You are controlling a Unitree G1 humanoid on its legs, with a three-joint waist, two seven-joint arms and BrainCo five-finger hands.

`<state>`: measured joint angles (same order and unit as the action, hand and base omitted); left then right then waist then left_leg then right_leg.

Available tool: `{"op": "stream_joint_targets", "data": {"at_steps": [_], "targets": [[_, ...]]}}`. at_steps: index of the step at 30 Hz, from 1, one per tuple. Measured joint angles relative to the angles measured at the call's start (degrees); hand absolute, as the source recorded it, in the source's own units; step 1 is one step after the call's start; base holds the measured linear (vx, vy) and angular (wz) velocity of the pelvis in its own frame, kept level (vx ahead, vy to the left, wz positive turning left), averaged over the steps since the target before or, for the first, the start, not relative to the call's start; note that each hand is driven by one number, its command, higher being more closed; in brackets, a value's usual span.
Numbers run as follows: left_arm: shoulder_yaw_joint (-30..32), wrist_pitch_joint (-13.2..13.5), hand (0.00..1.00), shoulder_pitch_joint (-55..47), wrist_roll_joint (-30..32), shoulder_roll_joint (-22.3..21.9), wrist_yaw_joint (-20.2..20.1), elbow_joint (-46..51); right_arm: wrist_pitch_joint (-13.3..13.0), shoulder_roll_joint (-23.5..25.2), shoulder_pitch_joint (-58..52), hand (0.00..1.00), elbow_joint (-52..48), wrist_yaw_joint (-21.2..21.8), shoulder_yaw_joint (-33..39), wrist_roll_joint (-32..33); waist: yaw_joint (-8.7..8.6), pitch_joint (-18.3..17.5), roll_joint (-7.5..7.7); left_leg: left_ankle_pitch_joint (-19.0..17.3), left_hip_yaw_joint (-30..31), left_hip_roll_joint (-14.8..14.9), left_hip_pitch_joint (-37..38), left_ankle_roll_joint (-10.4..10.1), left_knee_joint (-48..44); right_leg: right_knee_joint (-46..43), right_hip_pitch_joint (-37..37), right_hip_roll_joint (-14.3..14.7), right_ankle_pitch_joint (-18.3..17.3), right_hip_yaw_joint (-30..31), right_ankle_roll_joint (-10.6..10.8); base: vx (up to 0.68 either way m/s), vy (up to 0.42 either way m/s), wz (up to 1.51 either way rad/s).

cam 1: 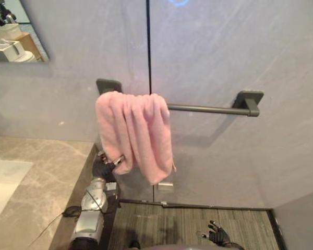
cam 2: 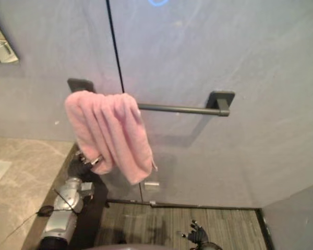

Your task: Organize washtable

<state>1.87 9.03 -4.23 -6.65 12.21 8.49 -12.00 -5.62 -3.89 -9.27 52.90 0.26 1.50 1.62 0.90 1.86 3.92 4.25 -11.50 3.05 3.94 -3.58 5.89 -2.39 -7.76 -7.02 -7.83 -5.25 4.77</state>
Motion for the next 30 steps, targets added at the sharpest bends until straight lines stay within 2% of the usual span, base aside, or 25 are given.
{"op": "stream_joint_targets", "data": {"at_steps": [3,12,18,22,25,30], "targets": [[0.0,0.0,1.0,0.9,0.0,0.4,-0.3,0.0,0.0,-0.7,0.4,0.0,-1.3,-0.1,1.0,0.1,-0.09,0.0,-0.06,-0.1,-0.2,0.0,0.3,0.0,0.0,0.6,0.0,0.0,0.6,1.0,-0.1,-0.02,-0.001,-0.17],[0.6,0.0,1.0,1.6,0.0,1.1,-0.8,0.2,-0.9,-2.1,-0.2,0.0,-25.6,-1.6,4.5,0.1,-1.05,0.1,-0.16,-0.3,-1.2,0.0,0.6,0.1,0.0,0.5,0.9,-0.1,1.1,2.9,-0.1,-0.05,0.007,-0.09],[1.0,0.2,1.0,1.6,0.0,2.5,-0.8,0.4,-2.0,-2.3,-0.1,0.0,-32.4,-1.2,4.1,-0.1,-1.58,0.1,-0.24,-0.3,-1.1,0.0,0.5,0.1,-0.3,0.6,1.3,-0.1,1.3,3.5,0.1,0.0,-0.005,-0.05],[0.9,0.2,1.0,1.9,0.0,2.9,-0.8,0.4,-3.1,-5.6,0.1,0.0,-36.8,0.3,-0.2,-0.1,-1.86,0.2,-0.36,-0.4,0.1,0.0,0.0,0.1,-0.4,0.8,2.1,-0.1,2.0,4.0,0.4,0.0,-0.009,-0.1],[0.6,0.3,1.0,2.4,0.0,3.6,-0.8,0.4,-3.3,-6.6,0.2,0.0,-39.1,1.6,-2.6,-0.1,-1.82,0.3,-0.5,-0.4,0.4,0.0,0.0,0.1,-0.4,0.7,2.1,-0.1,2.0,3.9,0.4,0.0,0.0,0.0],[-0.1,0.3,1.0,2.9,0.0,3.9,-0.8,2.2,-5.1,-9.1,0.9,0.0,-43.7,3.7,-7.3,-0.1,-1.77,0.4,-1.07,-0.4,0.4,0.0,-0.3,0.1,-0.4,0.4,3.0,-0.1,2.3,4.6,0.6,-0.05,-0.001,-0.05]]}}
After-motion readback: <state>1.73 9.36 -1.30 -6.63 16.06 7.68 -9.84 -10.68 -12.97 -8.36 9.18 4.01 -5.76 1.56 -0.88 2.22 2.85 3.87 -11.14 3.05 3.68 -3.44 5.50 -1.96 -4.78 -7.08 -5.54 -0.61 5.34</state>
